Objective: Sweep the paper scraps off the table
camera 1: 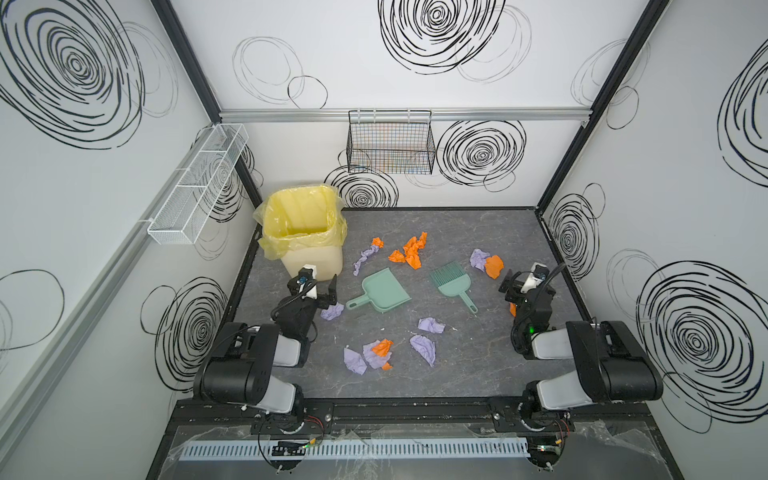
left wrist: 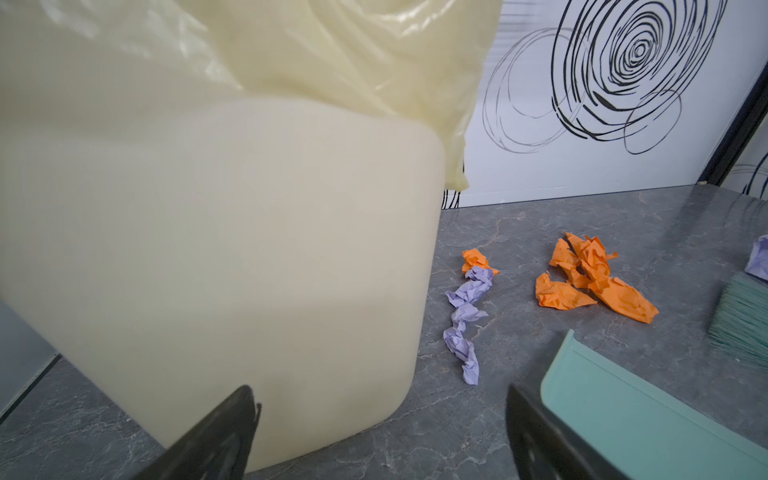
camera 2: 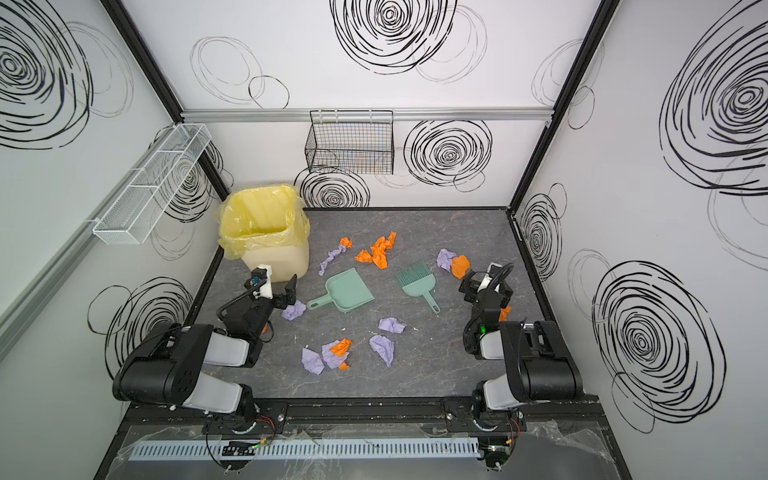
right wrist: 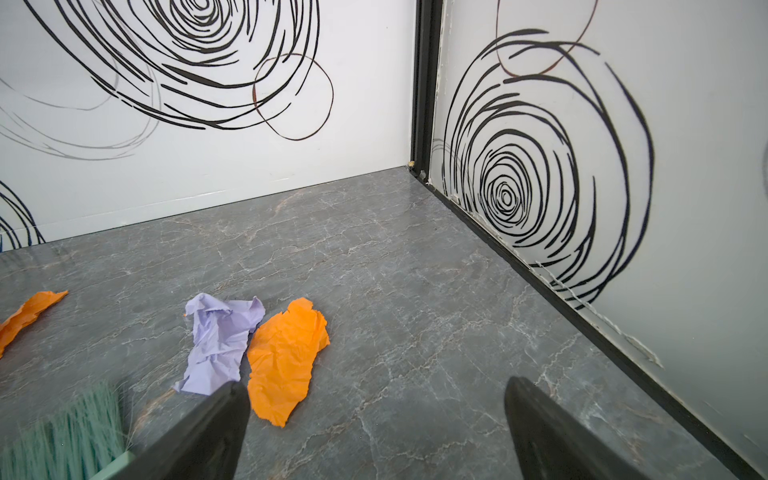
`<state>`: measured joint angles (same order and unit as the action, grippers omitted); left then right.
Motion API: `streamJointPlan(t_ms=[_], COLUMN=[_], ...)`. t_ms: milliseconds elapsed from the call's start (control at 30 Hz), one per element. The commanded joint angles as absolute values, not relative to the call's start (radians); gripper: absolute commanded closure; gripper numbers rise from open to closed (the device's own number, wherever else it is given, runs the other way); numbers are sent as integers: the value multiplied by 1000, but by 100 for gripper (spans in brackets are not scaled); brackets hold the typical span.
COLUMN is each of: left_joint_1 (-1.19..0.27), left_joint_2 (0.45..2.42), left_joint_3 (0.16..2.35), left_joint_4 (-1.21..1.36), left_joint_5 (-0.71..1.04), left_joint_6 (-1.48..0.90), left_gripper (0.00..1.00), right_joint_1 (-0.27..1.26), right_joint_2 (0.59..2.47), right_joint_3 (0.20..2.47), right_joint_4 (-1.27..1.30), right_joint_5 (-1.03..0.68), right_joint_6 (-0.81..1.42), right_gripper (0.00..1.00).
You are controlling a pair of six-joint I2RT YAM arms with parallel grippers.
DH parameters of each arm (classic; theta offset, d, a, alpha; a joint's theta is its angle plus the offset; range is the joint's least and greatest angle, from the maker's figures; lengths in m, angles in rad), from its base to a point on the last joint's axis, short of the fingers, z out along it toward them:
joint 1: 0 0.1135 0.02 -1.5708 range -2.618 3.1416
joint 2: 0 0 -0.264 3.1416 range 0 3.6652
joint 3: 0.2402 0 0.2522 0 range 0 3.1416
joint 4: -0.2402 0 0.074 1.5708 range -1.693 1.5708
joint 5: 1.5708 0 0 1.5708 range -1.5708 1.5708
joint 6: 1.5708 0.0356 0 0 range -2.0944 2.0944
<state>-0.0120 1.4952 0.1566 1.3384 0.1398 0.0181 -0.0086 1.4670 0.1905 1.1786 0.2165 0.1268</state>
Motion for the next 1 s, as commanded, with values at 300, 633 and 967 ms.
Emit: streamJointPlan(t_ms=[300,633,967], left_joint_1=[0,2,2], left_joint_2=[1499,1499,1499], left_joint_3=[171,170,163], left_joint_4=[1411,1411,1425], left_joint_5=[175,176,201], left_joint_6=[6,5,12], left_gripper=[4,4,4], right_joint_1=[-8,57,95], right_joint_2=[1466,1206,1028], right_joint_3=[197,358,452], right_joint_4=[1198,742,244], right_joint_5=[222,215,-51], right_joint_6=[116,213,243], right_gripper=[0,0,1])
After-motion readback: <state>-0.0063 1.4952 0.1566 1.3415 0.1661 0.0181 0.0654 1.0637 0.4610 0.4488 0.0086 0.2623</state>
